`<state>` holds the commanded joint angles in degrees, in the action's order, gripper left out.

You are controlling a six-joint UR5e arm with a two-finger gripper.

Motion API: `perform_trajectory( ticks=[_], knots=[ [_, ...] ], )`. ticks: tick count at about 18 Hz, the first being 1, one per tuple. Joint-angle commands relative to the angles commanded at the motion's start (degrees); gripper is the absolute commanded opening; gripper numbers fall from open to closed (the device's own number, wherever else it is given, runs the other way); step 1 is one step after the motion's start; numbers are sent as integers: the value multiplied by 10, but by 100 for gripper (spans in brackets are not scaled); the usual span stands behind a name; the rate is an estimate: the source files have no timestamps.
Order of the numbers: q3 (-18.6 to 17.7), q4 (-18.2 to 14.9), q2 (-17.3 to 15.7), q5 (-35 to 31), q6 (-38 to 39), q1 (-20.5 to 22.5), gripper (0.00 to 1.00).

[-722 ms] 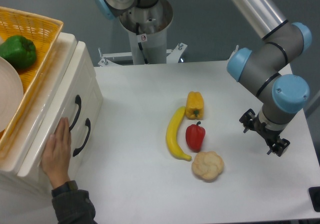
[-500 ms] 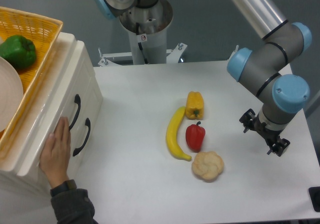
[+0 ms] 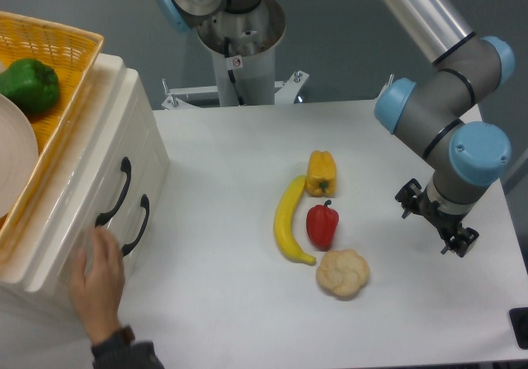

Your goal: Slide open the top white drawer

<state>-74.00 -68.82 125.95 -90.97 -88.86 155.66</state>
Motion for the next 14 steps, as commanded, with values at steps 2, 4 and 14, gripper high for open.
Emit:
perform_trajectory(
  ticks=[2,4,14],
  knots=[
    [-4,1,0,2,4,1,100],
    [-23,1,-2,2,5,3,100],
    [-94,43,-56,-6,118,-12,100]
  ],
)
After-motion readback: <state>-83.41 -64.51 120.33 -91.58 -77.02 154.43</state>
